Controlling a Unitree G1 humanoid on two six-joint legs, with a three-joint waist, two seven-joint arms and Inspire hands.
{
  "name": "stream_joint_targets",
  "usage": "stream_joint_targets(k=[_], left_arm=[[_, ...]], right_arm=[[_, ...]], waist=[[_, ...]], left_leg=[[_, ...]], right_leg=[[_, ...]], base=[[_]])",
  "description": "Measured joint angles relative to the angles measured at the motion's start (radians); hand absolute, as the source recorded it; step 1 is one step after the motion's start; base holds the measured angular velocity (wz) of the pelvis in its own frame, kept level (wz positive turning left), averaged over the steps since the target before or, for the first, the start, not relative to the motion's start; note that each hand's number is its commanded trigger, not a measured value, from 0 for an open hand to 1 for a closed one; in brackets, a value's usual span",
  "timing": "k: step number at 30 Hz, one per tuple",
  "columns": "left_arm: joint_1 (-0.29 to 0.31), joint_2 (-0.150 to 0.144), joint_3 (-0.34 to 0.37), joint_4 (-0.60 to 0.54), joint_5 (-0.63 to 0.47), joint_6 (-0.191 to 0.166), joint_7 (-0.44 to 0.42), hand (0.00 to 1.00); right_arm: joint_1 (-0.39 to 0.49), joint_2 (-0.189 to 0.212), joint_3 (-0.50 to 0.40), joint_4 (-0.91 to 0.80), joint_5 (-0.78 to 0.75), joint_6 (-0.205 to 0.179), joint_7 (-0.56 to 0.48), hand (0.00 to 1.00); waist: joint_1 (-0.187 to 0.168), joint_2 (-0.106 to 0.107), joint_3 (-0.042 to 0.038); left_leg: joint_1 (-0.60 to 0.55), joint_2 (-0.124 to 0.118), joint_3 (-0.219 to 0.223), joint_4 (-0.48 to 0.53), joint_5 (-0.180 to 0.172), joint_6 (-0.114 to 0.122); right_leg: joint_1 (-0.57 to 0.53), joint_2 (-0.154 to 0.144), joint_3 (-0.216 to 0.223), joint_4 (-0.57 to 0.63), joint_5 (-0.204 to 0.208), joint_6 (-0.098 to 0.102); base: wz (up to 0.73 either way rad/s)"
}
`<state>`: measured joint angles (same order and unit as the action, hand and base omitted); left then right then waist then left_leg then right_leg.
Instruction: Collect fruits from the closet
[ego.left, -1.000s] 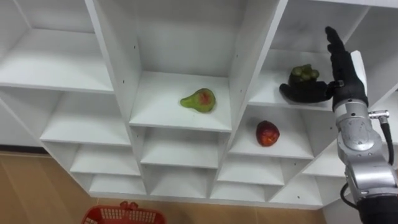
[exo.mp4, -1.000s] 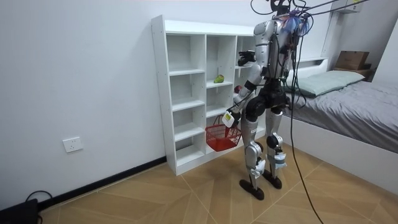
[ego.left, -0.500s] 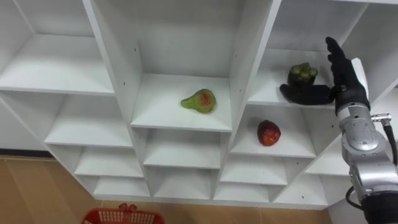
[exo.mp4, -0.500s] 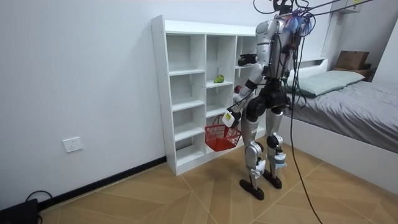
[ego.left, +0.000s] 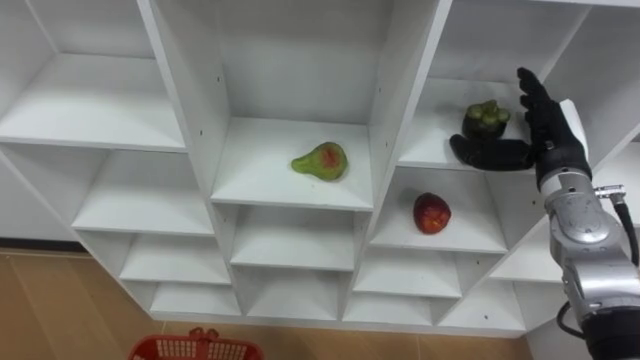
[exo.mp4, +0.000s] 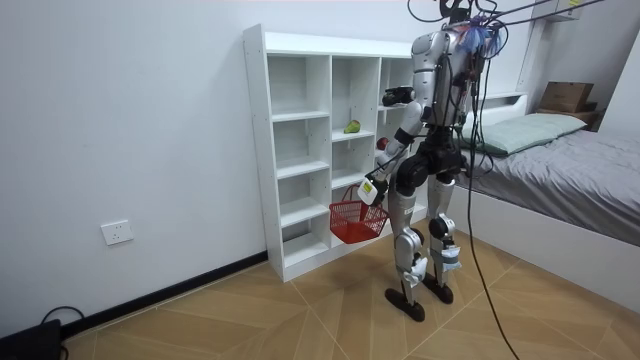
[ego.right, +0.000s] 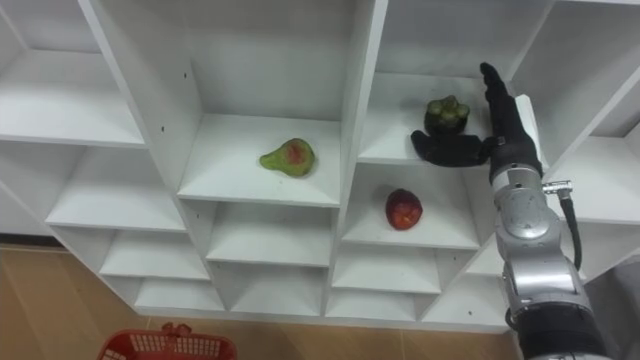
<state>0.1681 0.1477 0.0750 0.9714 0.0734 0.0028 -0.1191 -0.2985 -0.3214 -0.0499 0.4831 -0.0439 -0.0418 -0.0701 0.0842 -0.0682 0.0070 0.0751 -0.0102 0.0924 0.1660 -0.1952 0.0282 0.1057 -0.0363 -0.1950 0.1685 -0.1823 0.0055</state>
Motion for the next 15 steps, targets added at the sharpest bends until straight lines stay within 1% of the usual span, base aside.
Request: stream_joint_targets(k=[7, 9, 14, 15], left_arm=[[-0.002, 0.004, 0.001, -0.001, 0.001, 0.005, -0.005, 1.0], [-0.002, 0.008, 0.001, -0.001, 0.001, 0.008, -0.01, 1.0], [-0.003, 0.018, 0.0, -0.002, 0.001, 0.018, -0.02, 1.0], [-0.003, 0.021, 0.0, -0.002, 0.0, 0.02, -0.02, 1.0]], right_arm=[[0.0, -0.015, 0.017, 0.004, 0.0, 0.0, 0.03, 0.0], [0.0, -0.03, 0.03, 0.005, 0.0, 0.0, 0.043, 0.0], [0.0, -0.031, 0.03, 0.007, -0.002, 0.0, 0.062, 0.0], [0.0, -0.031, 0.03, 0.007, -0.005, 0.0, 0.064, 0.04]], waist=[[0.002, -0.004, -0.0021], [0.003, -0.006, -0.0032], [0.003, -0.008, -0.0044], [0.002, -0.008, -0.0043]], left_leg=[[0.0, 0.001, 0.0, 0.0, 0.0, 0.0], [0.0, 0.001, 0.0, 0.001, 0.0, 0.0], [0.001, 0.001, 0.0, 0.001, 0.0, 0.0], [0.001, 0.001, 0.0, 0.001, 0.0, 0.0]], right_leg=[[-0.001, 0.0, 0.0, 0.0, 0.0, 0.0], [-0.001, 0.0, 0.0, 0.0, 0.0, 0.0], [0.0, 0.001, 0.0, 0.0, 0.0, 0.0], [0.0, 0.0, -0.001, 0.0, 0.0, 0.0]], base=[[0.0], [0.0], [0.0], [0.0]])
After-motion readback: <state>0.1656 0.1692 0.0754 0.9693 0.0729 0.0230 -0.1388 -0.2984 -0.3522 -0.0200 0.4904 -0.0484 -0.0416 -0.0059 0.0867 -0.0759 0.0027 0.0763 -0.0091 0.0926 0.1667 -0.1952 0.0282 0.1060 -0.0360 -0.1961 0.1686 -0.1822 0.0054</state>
